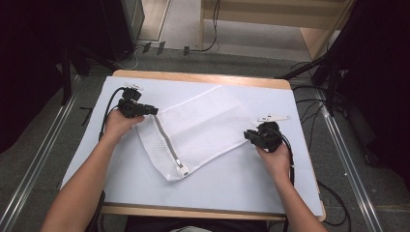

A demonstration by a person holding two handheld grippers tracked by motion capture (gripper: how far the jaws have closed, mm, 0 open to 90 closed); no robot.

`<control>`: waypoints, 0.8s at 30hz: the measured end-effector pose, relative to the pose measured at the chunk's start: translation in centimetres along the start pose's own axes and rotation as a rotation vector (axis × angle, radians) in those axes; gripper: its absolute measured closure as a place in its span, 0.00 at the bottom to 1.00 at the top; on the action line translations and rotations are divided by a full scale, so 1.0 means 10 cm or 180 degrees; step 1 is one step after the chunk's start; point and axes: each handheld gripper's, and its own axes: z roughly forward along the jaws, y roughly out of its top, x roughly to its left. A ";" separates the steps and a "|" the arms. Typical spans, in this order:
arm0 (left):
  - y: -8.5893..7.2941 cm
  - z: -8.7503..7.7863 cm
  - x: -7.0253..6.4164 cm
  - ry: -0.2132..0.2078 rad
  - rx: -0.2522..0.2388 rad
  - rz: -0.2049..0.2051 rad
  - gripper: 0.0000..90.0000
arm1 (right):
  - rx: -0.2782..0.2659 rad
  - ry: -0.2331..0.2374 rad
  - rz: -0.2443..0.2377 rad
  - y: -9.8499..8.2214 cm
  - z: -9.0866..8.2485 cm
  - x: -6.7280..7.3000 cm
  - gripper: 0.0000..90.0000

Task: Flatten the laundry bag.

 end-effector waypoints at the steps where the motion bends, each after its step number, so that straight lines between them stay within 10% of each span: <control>1: 0.02 0.03 0.00 0.0002 0.0017 0.0015 0.76 | 0.0009 0.0003 0.0009 -0.02 -0.01 0.01 0.88; 24: 0.05 0.38 -0.02 0.0089 0.0041 0.0255 0.65 | 0.0082 -0.0001 0.0037 -0.22 -0.01 0.16 0.83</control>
